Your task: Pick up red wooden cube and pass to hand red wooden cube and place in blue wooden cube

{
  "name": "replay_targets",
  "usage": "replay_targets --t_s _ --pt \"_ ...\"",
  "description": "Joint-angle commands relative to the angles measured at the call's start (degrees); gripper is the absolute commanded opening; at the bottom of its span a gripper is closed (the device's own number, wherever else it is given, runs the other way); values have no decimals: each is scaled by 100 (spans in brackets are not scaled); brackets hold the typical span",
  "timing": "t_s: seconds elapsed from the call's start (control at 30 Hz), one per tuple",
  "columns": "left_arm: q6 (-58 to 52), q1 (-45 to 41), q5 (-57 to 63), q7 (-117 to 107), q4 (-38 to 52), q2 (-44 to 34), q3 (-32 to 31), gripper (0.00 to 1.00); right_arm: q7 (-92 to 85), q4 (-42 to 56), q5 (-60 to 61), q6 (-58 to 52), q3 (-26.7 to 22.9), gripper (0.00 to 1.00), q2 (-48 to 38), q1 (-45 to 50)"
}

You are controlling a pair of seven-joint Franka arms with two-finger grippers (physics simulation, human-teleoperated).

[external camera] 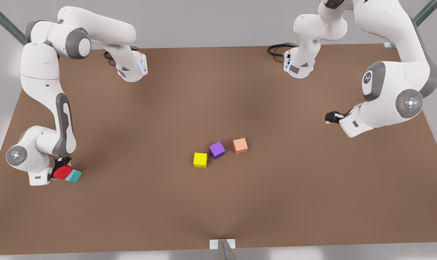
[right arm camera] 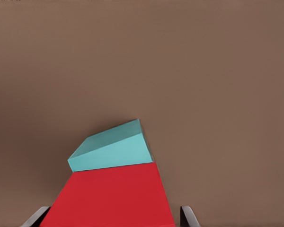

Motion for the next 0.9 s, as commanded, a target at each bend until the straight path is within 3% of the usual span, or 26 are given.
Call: replay_targets --t_s 0.0,0.47,0.53,0.6,0.7,0.87 --pt "-2 -8 3 -215 2 2 1 100 444 3 15 60 0 100 -9 1" --pt "-2 1 12 -224 2 2 -43 100 1859 266 112 -106 17 100 9 932" --pt "-11 1 12 -224 2 2 -34 100 2525 643 112 -973 17 100 0 1099" --pt "-11 1 12 -224 2 11 -43 100 4748 1557 129 -3259 44 100 18 1468" --pt "-37 1 12 -224 2 11 -43 100 5990 2911 507 -5959 35 100 -140 1715" --pt "-46 -8 12 -224 -6 11 -43 100 7054 2956 463 -6347 299 100 -1696 1372"
